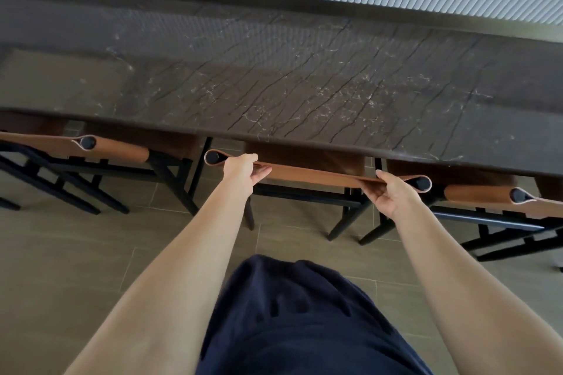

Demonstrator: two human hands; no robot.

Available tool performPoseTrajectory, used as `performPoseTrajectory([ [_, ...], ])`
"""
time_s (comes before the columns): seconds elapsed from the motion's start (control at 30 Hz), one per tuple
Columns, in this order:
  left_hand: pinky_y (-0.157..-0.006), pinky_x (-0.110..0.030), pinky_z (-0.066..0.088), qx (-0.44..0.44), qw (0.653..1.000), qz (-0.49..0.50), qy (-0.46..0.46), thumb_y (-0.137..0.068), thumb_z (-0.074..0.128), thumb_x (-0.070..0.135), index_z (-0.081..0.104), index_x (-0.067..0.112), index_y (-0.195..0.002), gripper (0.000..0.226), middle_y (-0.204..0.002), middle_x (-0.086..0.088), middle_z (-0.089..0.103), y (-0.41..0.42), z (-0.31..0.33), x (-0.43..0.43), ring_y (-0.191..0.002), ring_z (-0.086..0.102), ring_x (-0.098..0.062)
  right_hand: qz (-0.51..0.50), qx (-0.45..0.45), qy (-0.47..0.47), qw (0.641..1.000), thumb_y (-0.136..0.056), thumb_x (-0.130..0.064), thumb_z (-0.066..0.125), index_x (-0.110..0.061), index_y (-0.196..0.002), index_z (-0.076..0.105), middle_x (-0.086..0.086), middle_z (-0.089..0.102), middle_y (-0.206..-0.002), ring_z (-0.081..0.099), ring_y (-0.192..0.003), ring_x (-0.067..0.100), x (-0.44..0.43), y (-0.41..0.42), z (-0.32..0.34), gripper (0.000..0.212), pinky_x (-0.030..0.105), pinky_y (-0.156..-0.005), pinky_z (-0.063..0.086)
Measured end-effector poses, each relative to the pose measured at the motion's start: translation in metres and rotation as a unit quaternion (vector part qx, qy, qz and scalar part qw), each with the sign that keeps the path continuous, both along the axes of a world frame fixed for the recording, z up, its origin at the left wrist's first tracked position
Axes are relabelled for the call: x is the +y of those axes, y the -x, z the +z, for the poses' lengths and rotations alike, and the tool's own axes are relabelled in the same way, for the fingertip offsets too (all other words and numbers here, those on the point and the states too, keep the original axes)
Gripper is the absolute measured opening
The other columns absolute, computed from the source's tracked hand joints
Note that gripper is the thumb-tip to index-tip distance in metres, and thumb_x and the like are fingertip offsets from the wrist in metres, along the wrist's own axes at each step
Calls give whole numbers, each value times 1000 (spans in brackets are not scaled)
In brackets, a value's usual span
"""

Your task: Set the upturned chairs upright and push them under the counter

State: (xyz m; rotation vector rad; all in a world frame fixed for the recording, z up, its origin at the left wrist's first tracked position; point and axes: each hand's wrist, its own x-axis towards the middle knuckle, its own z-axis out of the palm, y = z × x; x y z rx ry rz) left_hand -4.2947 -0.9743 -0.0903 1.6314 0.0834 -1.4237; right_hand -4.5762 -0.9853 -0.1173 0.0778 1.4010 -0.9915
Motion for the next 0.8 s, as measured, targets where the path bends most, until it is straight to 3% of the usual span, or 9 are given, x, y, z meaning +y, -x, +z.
performPoseTrajectory([
  [0.23,-73,-36,60,15,998,25,51,-98,54,12,54,3,-123,27,-117,-18,65,15,10,32,-98,68,-28,160,80,-19,984,-97,-40,56,-10,-108,55,13,73,-102,69,-89,24,10,5,6,32,36,-63,53],
  [0.4,-73,-35,60,7,994,58,93,-100,46,8,54,-1,-122,25,-111,-16,68,24,13,75,-96,70,-27,246,90,-25,965,-91,-33,66,-17,-104,61,5,73,-103,63,-103,18,23,4,19,21,42,-83,46],
  [0.63,-85,-33,55,-65,988,84,110,-99,50,18,61,14,-108,15,-101,-4,73,12,12,136,-93,72,-17,392,113,-16,913,-100,-32,50,-20,-110,65,0,67,-120,56,-118,18,49,-29,41,22,49,-101,38],
  [0.8,-83,-31,56,-82,981,137,111,-101,44,15,61,15,-106,19,-93,0,76,-16,17,170,-88,73,-14,444,117,27,888,-100,-30,48,-22,-113,68,0,67,-119,56,-117,19,72,-63,48,25,52,-108,36],
])
